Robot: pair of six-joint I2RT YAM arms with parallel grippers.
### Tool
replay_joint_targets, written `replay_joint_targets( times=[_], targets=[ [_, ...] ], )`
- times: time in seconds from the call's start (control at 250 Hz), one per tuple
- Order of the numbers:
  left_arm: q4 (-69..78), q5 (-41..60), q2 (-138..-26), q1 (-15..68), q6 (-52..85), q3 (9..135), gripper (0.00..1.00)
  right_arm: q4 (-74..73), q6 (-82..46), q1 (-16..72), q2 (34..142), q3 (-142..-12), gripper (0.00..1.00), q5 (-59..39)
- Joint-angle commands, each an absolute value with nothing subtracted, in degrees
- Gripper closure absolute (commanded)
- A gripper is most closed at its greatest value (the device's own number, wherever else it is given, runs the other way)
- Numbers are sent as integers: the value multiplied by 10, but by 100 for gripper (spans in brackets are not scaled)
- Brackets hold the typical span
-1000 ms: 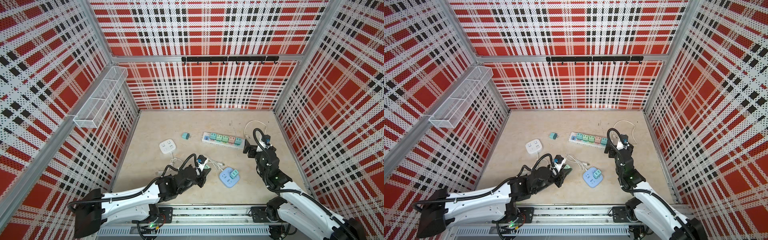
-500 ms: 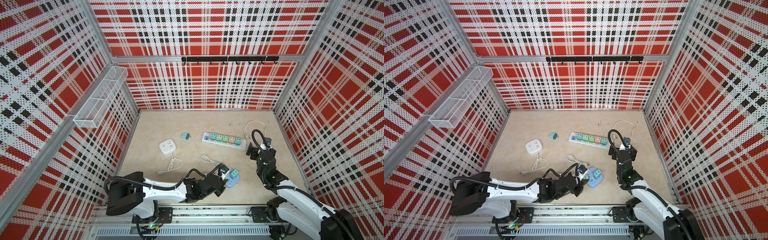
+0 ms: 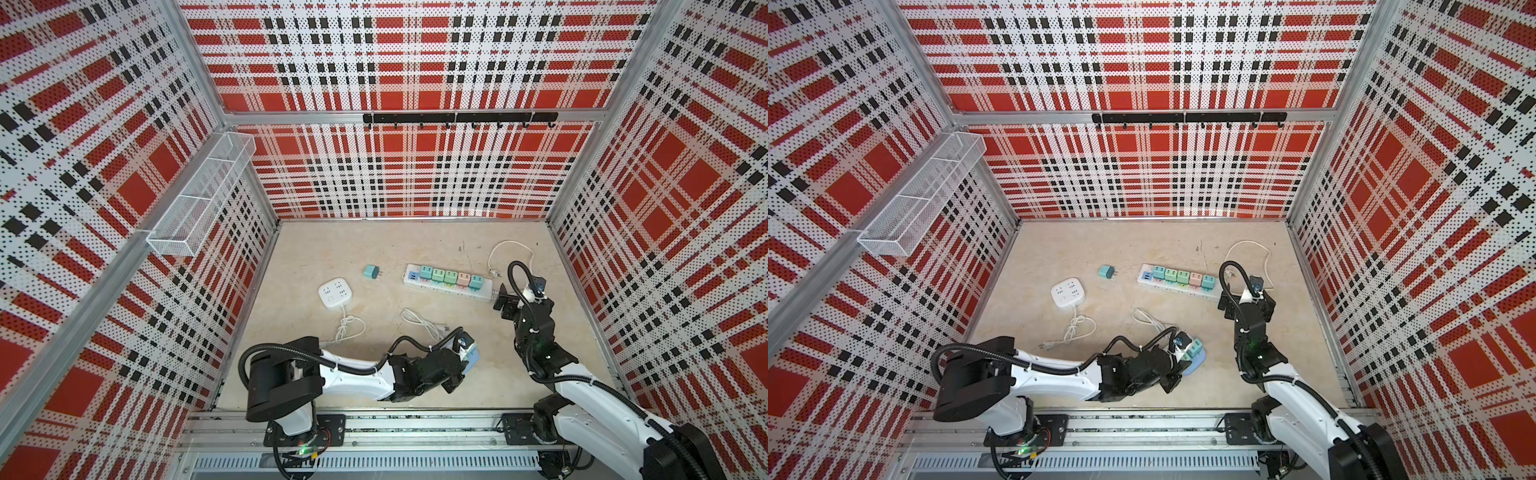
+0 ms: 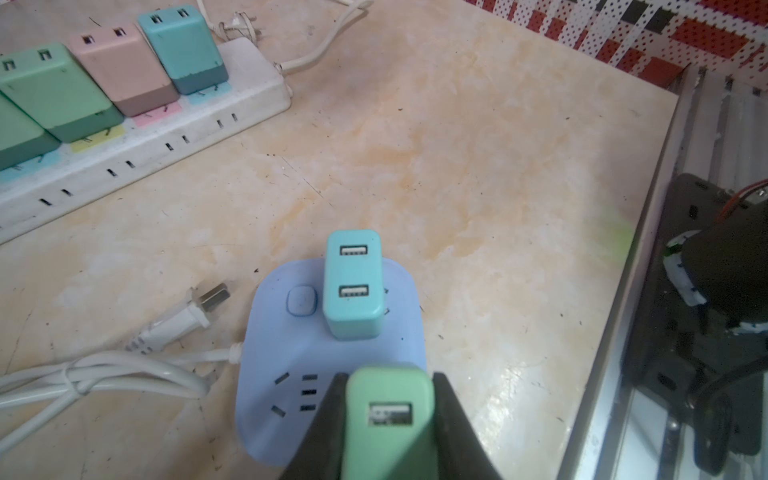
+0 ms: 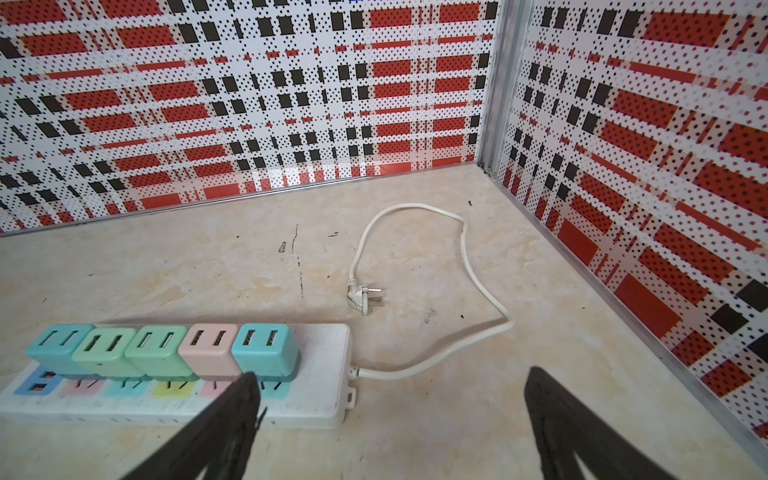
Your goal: Insert the plug
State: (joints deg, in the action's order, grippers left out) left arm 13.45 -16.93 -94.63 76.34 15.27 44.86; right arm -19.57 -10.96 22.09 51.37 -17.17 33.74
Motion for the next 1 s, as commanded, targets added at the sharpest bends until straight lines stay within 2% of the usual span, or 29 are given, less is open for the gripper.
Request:
replay_joint_targets(
  times=[0.0, 0.296, 0.993],
  targets=[
    [150, -176, -963, 756, 153, 464, 100, -222, -103, 220, 520, -175, 0, 339],
    [152, -182, -948, 746, 142, 464, 100, -221, -104, 220, 518, -174, 0, 336],
    [120, -201, -998, 742, 141, 488, 100, -221, -104, 220, 518, -174, 0, 333]
  ],
)
